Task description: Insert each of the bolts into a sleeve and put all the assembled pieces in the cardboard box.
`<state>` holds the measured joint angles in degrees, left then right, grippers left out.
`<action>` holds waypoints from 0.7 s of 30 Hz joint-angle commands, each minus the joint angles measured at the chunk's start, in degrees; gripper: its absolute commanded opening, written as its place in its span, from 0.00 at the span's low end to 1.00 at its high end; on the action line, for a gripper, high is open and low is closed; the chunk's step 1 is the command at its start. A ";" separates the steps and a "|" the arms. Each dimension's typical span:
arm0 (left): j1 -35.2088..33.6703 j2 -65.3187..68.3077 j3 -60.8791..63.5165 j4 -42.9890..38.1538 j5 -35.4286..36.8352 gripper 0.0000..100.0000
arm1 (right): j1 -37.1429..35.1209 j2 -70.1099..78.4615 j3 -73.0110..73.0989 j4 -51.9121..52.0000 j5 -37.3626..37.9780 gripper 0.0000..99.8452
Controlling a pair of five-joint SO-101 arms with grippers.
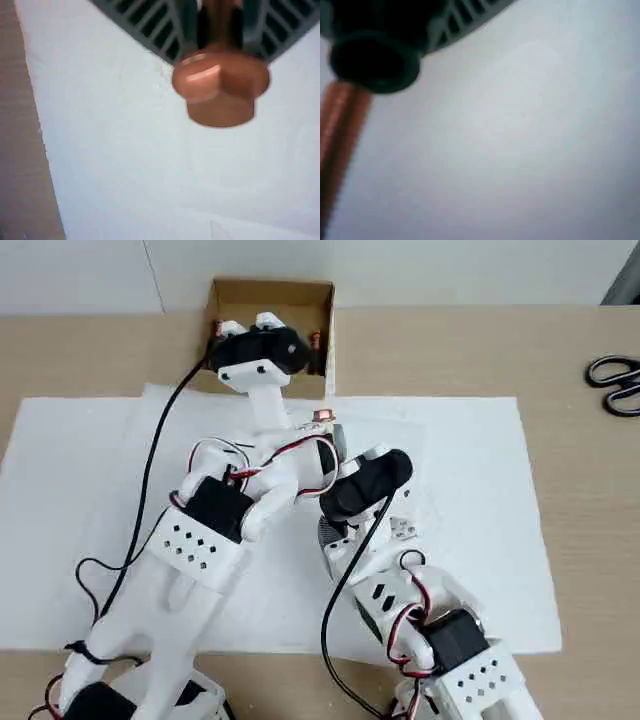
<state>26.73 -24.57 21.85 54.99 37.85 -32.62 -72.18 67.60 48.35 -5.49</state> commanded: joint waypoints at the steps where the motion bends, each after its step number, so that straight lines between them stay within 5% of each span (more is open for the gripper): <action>1: 1.23 -2.02 -0.40 1.05 0.35 0.01 | -0.40 -0.48 -0.35 -1.45 -0.44 0.03; 21: 1.49 -3.34 -0.66 7.30 0.00 0.01 | -0.13 -0.48 -0.35 -1.54 -0.44 0.03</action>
<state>27.16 -24.75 21.67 60.88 37.93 -32.97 -72.18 67.69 48.44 -5.58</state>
